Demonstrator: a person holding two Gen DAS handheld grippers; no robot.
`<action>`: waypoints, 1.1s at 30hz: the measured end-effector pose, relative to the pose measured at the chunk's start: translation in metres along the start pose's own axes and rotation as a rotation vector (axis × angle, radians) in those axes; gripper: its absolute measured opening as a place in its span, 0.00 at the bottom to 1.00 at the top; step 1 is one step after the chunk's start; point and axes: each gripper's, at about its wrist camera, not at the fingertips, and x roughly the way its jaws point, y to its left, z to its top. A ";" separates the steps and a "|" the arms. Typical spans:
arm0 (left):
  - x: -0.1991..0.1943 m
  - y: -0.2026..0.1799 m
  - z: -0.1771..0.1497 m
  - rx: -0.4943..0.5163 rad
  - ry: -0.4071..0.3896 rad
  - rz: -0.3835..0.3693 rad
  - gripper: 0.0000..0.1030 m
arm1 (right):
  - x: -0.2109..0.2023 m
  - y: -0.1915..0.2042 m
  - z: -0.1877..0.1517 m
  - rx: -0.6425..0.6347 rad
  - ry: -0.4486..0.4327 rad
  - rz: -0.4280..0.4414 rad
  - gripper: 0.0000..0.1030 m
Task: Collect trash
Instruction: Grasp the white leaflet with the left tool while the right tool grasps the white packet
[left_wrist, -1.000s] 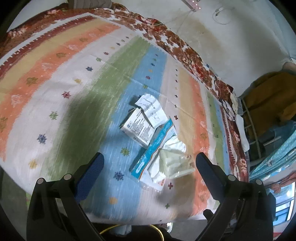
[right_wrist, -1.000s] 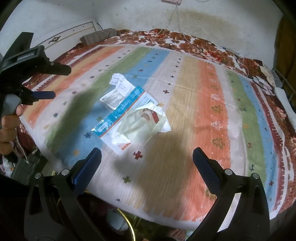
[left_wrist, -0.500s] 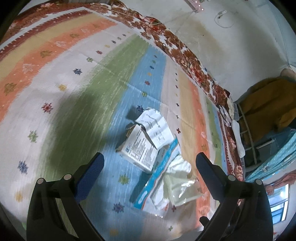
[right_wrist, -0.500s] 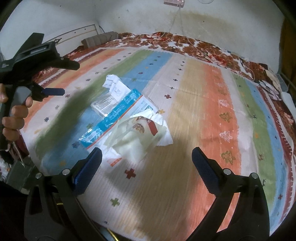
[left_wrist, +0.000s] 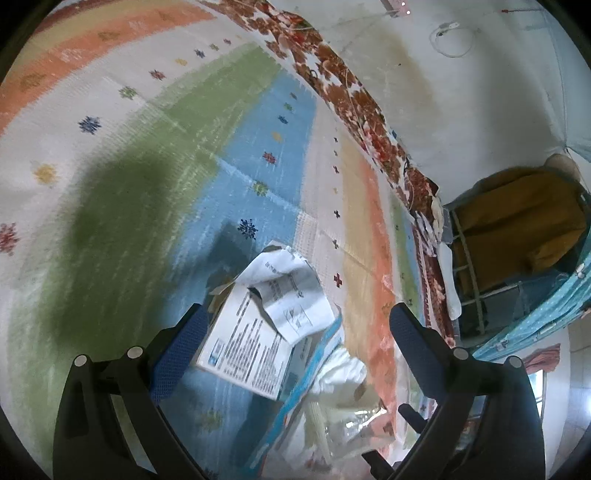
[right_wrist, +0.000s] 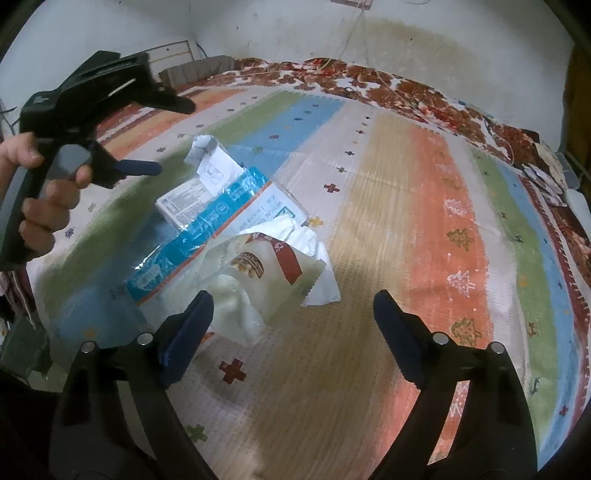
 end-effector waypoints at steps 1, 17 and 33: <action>0.005 0.001 0.001 -0.002 0.004 0.000 0.93 | 0.003 -0.001 0.000 -0.002 0.004 0.001 0.77; 0.040 -0.004 0.011 0.035 0.017 -0.016 0.55 | 0.024 -0.003 0.002 0.023 0.067 0.031 0.12; 0.002 -0.025 0.015 0.075 -0.061 -0.011 0.39 | 0.008 -0.008 0.013 0.070 0.091 0.057 0.08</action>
